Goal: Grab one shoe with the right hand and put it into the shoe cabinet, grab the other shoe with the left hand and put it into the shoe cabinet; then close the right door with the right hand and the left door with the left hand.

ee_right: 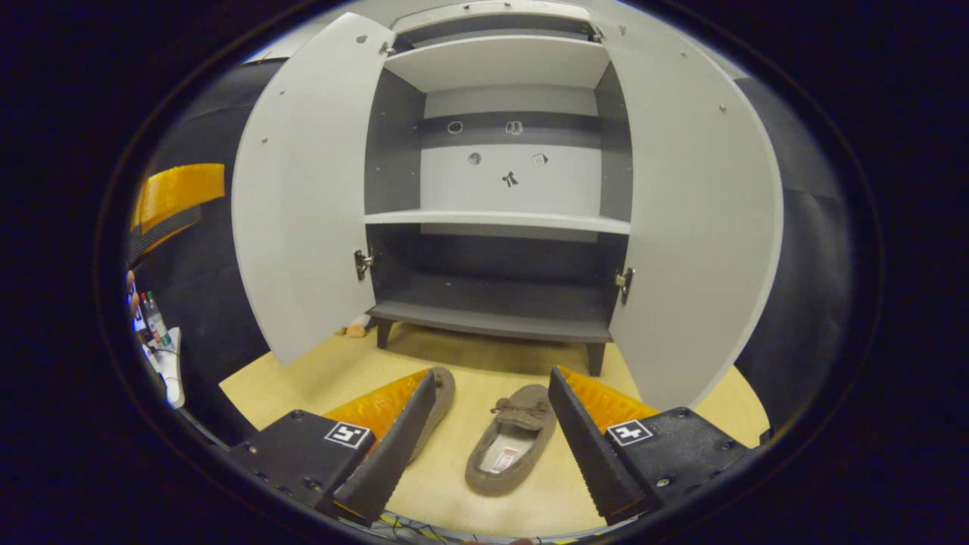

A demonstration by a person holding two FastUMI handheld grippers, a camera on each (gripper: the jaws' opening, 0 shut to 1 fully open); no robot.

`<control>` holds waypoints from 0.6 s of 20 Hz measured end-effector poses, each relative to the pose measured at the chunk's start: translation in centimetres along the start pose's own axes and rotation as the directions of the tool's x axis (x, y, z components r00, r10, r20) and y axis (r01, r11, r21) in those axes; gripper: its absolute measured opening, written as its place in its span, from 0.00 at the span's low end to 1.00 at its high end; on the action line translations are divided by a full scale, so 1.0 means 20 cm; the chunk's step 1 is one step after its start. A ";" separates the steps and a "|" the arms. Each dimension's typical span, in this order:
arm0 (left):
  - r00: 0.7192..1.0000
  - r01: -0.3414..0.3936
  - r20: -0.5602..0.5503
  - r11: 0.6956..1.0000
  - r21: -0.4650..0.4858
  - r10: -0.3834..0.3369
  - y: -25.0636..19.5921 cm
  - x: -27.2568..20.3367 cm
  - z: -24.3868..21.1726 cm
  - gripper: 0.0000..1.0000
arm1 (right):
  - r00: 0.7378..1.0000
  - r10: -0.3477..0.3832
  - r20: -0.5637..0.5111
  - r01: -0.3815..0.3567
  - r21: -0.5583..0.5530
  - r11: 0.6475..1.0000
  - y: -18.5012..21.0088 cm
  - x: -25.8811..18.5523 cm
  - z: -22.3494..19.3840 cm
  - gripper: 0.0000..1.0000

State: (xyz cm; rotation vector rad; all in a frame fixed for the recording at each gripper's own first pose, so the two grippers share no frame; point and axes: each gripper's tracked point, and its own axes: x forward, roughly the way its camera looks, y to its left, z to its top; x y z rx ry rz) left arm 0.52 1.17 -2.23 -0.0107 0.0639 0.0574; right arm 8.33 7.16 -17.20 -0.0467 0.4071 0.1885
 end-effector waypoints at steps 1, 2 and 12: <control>1.000 -0.006 -0.001 1.000 -0.001 0.006 0.03 -0.01 0.00 0.95 | 1.000 0.009 -0.025 -0.009 -0.006 1.000 0.01 0.03 -0.05 0.99; 1.000 -0.010 -0.004 1.000 -0.004 0.010 0.04 -0.01 -0.01 0.95 | 0.998 0.016 -0.053 -0.017 -0.013 1.000 0.01 0.07 -0.11 0.99; 0.999 -0.036 -0.017 0.999 -0.009 0.036 0.11 0.01 -0.03 0.95 | 0.948 0.008 -0.320 -0.022 -0.040 0.999 0.02 0.37 -0.60 0.82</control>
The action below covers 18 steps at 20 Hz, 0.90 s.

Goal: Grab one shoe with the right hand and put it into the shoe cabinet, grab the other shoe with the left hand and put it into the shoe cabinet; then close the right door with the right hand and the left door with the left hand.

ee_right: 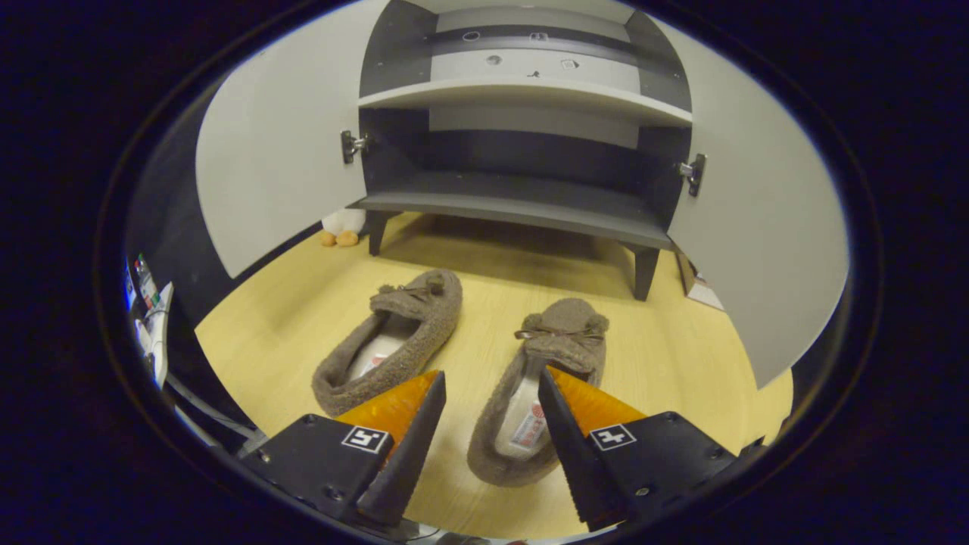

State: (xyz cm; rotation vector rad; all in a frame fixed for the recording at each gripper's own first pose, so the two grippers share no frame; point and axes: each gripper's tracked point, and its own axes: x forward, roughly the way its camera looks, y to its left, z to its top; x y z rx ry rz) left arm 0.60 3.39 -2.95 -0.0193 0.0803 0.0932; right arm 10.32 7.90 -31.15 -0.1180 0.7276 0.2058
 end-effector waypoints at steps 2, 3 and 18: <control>1.000 -0.007 -0.005 1.000 -0.005 0.007 0.02 0.00 -0.01 0.95 | 0.999 -0.013 -0.050 0.013 0.005 1.000 -0.01 0.07 -0.05 0.72; 1.000 -0.010 -0.008 1.000 -0.009 0.010 0.03 0.00 -0.01 0.95 | 0.998 -0.022 -0.065 0.022 0.007 1.000 -0.01 0.10 -0.07 0.63; 1.000 -0.010 -0.024 0.999 -0.032 0.010 0.05 -0.02 -0.03 0.95 | 0.995 -0.097 0.036 0.097 0.011 0.995 -0.11 0.23 -0.04 0.09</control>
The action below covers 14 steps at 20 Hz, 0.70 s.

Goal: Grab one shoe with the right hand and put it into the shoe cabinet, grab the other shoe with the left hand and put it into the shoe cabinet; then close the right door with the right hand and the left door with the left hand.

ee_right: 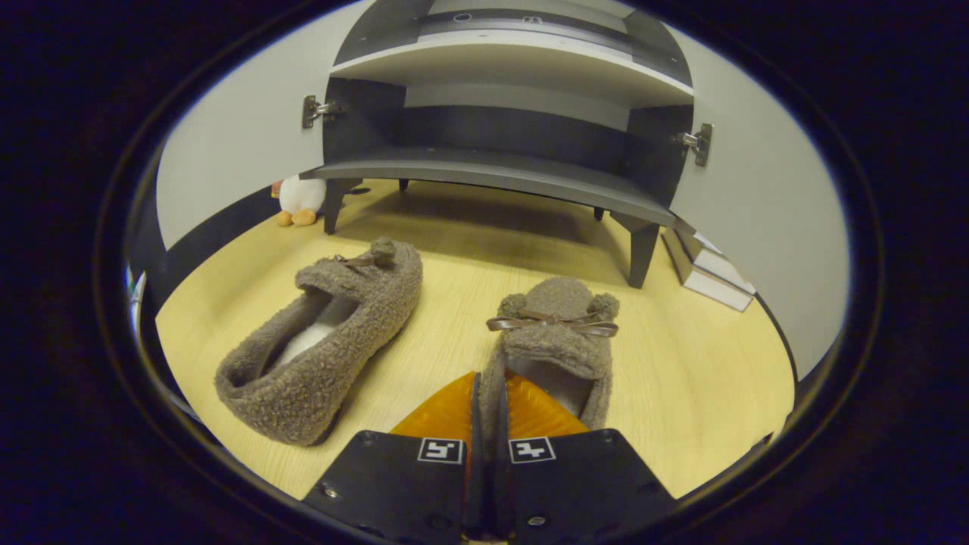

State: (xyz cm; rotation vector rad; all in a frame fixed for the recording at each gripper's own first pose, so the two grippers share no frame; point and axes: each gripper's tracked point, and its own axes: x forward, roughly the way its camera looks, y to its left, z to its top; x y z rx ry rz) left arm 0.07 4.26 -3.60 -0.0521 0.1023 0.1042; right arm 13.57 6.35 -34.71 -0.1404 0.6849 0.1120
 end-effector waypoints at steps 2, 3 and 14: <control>1.000 0.010 -0.001 1.000 -0.005 -0.010 -0.02 0.00 0.01 0.95 | 0.999 0.000 0.035 0.001 -0.009 1.000 -0.01 -0.02 0.01 0.07; 1.000 0.015 0.004 1.000 -0.004 -0.015 -0.02 -0.01 0.02 0.95 | 0.998 -0.010 0.059 0.012 -0.034 0.999 -0.03 -0.04 0.03 0.06; 0.996 0.094 0.001 0.995 0.009 -0.094 -0.15 0.02 -0.01 0.95 | 0.935 0.002 0.355 -0.013 0.027 1.000 -0.15 -0.58 0.70 0.05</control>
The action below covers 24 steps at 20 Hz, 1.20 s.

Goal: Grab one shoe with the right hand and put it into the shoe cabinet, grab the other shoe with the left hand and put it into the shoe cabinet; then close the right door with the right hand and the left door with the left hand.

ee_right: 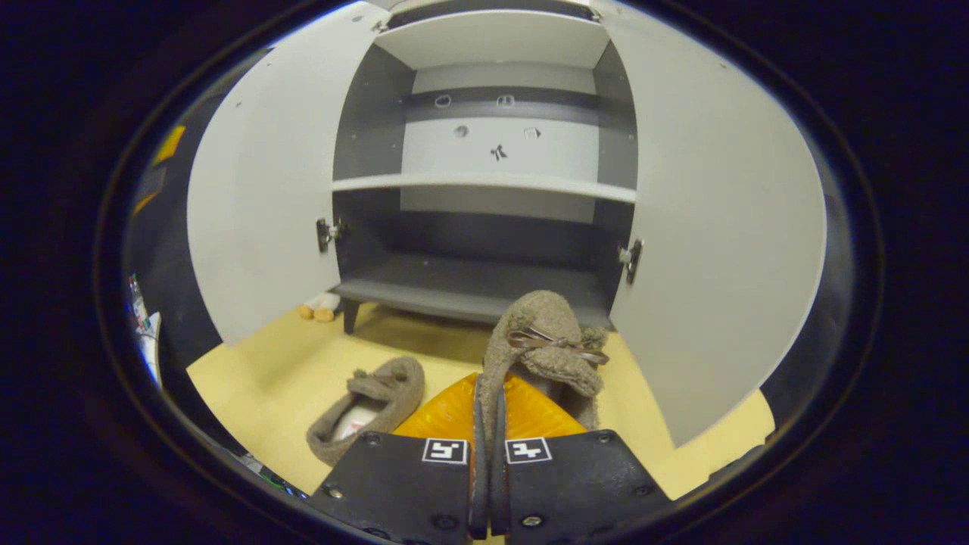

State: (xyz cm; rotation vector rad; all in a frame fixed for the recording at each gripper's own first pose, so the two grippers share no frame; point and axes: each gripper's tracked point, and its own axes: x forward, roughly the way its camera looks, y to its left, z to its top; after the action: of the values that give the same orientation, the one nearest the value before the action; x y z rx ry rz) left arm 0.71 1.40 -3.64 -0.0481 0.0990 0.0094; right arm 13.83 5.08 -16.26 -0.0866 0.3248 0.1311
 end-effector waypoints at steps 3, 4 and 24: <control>1.000 0.008 -0.003 1.000 -0.001 -0.008 -0.04 0.01 -0.01 0.95 | 0.998 0.017 0.067 -0.016 -0.015 1.000 0.01 0.00 0.34 0.05; 1.000 0.010 0.000 1.000 -0.001 -0.010 -0.04 0.02 -0.01 0.95 | 0.997 0.024 0.076 -0.022 -0.023 0.999 0.01 0.02 0.45 0.05; 1.000 -0.022 -0.020 1.000 0.016 0.022 0.03 0.01 -0.08 0.95 | 0.980 -0.127 -0.157 0.090 -0.225 0.970 -0.05 0.97 1.17 0.05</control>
State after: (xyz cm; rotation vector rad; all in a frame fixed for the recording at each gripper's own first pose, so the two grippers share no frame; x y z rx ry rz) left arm 0.83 1.92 -5.21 -0.0314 0.1202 0.0303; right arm 39.45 8.82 -0.43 -0.3329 0.4748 0.0498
